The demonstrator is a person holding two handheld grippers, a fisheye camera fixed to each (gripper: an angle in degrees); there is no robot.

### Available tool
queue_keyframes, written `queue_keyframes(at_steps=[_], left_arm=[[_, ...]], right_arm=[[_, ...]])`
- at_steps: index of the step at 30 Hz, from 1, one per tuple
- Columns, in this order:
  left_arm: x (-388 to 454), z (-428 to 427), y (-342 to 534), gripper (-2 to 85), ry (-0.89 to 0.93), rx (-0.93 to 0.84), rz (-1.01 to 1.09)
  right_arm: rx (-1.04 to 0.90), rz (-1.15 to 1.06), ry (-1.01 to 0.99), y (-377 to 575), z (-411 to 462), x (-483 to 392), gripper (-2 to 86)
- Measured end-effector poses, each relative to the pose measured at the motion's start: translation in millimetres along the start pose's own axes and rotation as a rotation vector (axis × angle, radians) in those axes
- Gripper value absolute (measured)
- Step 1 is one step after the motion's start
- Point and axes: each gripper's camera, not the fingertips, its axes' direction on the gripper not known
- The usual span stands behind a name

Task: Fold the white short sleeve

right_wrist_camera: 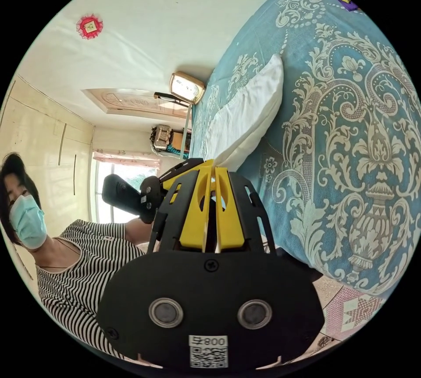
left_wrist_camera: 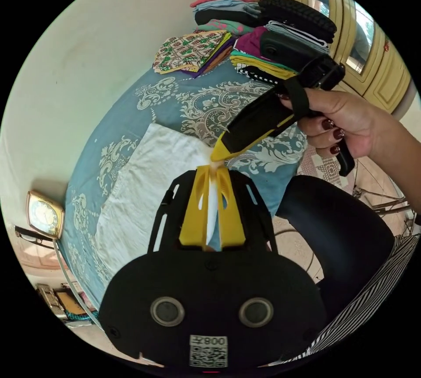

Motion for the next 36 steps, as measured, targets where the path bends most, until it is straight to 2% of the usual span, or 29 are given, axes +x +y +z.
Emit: queue_keyframes(at_steps=[3,6,9,14,20,27,36], left_arm=[[-4.7,-6.5,-0.4,2.3,0.021,0.023,-0.061],[-25.6,-12.7,7.7,1.8,0.089,0.058,-0.187],[-50.1,-17.1,21.1,1.5,0.179,0.106,-0.316],[-77.2,-14.0,40.1,1.3,0.270,0.144,-0.450],[-78.8,-5.6,44.8,1.3,0.294,0.150,-0.450],[-79.2,7.4,51.2,1.2,0.320,0.164,-0.442],[-82.9,28.7,72.4,1.2,0.347,0.184,-0.444]], right_arm=[[-0.004,-0.028,0.014,-6.8,3.5,0.7,1.2],[0.088,-0.033,-0.052,-9.9,-10.4,15.3,1.8],[0.197,0.037,-0.078,-15.1,-26.7,45.8,4.1],[0.210,0.164,-0.100,-53.4,-12.3,91.9,8.6],[0.199,0.223,-0.139,-116.3,22.6,113.3,10.4],[0.178,0.272,-0.096,-180.7,49.5,121.5,11.0],[0.070,0.287,0.066,-245.6,95.3,106.9,10.2]])
